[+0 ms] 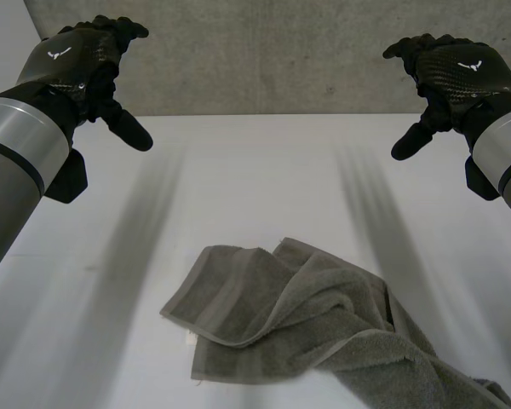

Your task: Fold the towel.

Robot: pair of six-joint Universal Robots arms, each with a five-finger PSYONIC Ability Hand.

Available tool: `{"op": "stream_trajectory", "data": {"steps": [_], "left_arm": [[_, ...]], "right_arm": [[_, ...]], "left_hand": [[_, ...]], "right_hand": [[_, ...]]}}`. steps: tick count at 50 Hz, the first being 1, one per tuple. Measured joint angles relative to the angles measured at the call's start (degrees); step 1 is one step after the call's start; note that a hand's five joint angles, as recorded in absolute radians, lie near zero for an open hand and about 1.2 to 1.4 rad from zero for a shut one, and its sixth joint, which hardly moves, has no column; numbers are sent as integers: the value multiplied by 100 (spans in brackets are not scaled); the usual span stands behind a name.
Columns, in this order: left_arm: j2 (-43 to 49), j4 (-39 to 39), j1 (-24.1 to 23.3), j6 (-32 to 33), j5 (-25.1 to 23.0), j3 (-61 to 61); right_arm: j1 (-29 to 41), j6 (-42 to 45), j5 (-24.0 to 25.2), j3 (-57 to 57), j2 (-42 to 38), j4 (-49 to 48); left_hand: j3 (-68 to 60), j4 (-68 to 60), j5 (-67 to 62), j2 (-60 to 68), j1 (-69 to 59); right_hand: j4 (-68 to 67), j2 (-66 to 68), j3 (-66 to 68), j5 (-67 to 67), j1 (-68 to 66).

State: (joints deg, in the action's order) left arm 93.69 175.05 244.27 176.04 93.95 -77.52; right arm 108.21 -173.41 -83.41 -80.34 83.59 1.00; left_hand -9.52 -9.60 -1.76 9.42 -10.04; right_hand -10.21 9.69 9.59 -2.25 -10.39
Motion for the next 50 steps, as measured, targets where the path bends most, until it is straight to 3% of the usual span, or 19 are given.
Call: {"op": "stream_trajectory", "data": {"steps": [10, 19, 29, 35, 36, 37, 39, 45, 50], "left_arm": [[5, -27, -4, 14, -34, -16], [113, -506, -135, 27, -346, -219], [642, -805, -1015, -80, -392, -665], [1081, -719, -1389, -534, -313, -897], [1253, -664, -1461, -806, -273, -958], [1253, -664, -1461, -806, -273, -958], [1530, -575, -1581, -1231, -185, -1017], [2042, -341, -1833, -1732, 114, -1028], [2422, 2, -2007, -1872, 423, -974]], "right_arm": [[-15, 24, 2, 31, 0, 29], [-53, 584, 88, 188, -1, 886], [-60, 1063, 379, -402, -78, 1753], [-89, 1174, 1149, -944, -325, 1545], [-105, 1248, 1517, -1046, -481, 1480], [-105, 1248, 1517, -1046, -481, 1480], [-145, 1385, 2023, -1123, -747, 1421], [-231, 1759, 2681, -1042, -1367, 1349], [-250, 2140, 2847, -813, -1914, 1267]], "left_hand": [[0, 0, 0, 0, 0], [-13, -5, 0, 12, 0], [-79, -66, 0, 95, -21], [-155, -140, 0, 171, -100], [-200, -189, 0, 209, -140], [-200, -189, 0, 209, -140], [-320, -306, -48, 331, -265], [-455, -447, -210, 467, -398], [-652, -648, -396, 664, -597]], "right_hand": [[0, 0, 0, 0, 0], [0, 0, 0, 0, 0], [0, 0, 0, 0, 0], [-115, 219, 209, -5, -335], [-443, 493, 505, -252, -667], [-443, 493, 505, -252, -667], [-869, 920, 932, -630, -1155], [-1273, 1263, 1338, -973, -1570], [-1725, 1781, 1795, -1484, -2113]]}}
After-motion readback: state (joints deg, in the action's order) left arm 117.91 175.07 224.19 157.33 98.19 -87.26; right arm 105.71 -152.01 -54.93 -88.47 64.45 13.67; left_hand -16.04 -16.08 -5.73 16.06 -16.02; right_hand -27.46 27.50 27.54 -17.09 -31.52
